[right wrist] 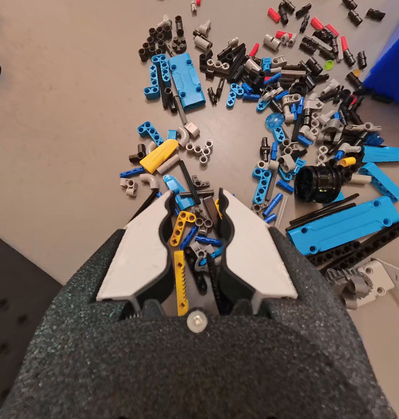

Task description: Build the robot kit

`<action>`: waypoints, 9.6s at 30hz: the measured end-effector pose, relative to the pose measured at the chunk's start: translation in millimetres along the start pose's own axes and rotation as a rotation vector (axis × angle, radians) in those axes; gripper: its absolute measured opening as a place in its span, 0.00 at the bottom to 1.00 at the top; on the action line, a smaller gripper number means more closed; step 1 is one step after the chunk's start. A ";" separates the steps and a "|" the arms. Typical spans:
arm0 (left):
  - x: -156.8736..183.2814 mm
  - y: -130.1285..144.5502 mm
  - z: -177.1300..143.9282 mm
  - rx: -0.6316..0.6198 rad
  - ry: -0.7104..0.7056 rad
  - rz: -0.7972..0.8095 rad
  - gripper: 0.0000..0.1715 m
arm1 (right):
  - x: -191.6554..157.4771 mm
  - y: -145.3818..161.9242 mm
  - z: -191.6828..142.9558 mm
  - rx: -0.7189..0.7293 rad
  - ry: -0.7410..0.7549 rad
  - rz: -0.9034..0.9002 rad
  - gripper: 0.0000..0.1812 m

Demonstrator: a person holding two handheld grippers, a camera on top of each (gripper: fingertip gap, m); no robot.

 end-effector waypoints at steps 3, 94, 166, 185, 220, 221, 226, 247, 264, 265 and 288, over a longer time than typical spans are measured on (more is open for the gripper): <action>1.0 0.9 0.4 -0.005 0.006 -0.001 0.38 | -0.9 -1.3 6.3 -0.002 -0.017 0.001 0.21; 6.2 4.7 -0.3 -0.024 0.028 0.012 0.35 | 3.1 -3.4 -9.1 -0.251 -0.066 -0.340 0.08; 5.5 8.1 3.5 -0.047 0.012 0.037 0.33 | 6.9 66.9 -94.6 -0.152 0.191 -0.002 0.12; 5.5 8.5 2.5 -0.045 0.012 0.041 0.33 | 25.7 39.9 -38.4 -0.145 0.065 -0.052 0.09; 6.9 8.9 2.1 -0.047 0.020 0.043 0.33 | -13.4 -49.1 -102.8 0.543 -0.676 0.318 0.04; 7.0 8.9 2.2 -0.047 0.020 0.043 0.33 | -14.2 -50.6 -105.2 0.556 -0.695 0.326 0.04; 6.7 9.3 2.7 -0.049 0.018 0.045 0.33 | -10.3 -44.5 -88.6 0.484 -0.611 0.332 0.04; 8.5 11.6 2.6 -0.061 0.041 0.033 0.33 | 55.9 24.3 -44.2 -0.053 0.186 0.162 0.04; 3.2 13.5 6.4 -0.078 0.021 0.021 0.32 | 10.4 28.0 -43.0 -0.056 -0.037 0.003 0.11; 3.4 13.4 6.3 -0.077 0.020 0.023 0.32 | 5.2 32.1 -39.3 -0.087 -0.048 -0.026 0.11; 7.6 13.3 3.7 -0.072 0.024 0.053 0.29 | -35.2 -32.6 6.1 -0.008 -0.171 -0.061 0.13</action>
Point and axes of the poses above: each gripper's, where its closed fingertips meet, z out along the fingers, y out of its underside, x = y × z across the jaws, the point moved 1 cm from there along -z, back along the fingers, and after that the axes turned 2 degrees about -y, right-handed, at the moved point
